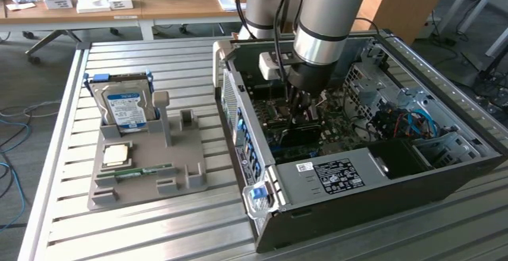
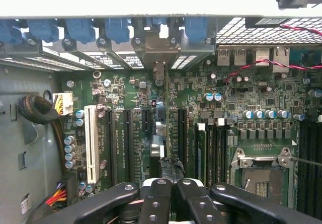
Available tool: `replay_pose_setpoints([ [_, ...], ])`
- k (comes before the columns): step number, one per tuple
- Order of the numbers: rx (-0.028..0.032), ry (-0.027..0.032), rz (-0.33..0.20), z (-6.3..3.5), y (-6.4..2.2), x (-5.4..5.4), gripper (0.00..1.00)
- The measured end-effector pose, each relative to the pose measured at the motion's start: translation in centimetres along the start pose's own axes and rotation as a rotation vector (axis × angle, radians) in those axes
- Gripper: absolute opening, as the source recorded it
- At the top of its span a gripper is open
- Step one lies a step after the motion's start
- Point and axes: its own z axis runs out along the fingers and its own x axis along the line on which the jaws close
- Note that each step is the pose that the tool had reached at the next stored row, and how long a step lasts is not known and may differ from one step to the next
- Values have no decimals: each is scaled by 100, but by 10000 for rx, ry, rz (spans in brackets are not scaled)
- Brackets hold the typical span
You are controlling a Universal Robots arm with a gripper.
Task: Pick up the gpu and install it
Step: 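Press down on the gpu until it lock into place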
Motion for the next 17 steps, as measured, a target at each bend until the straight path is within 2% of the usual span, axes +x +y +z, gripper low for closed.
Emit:
replay_pose_setpoints([
  [9,3,-6,1,-14,0,-1,11],
  [17,-11,8,0,-116,-11,-2,11],
])
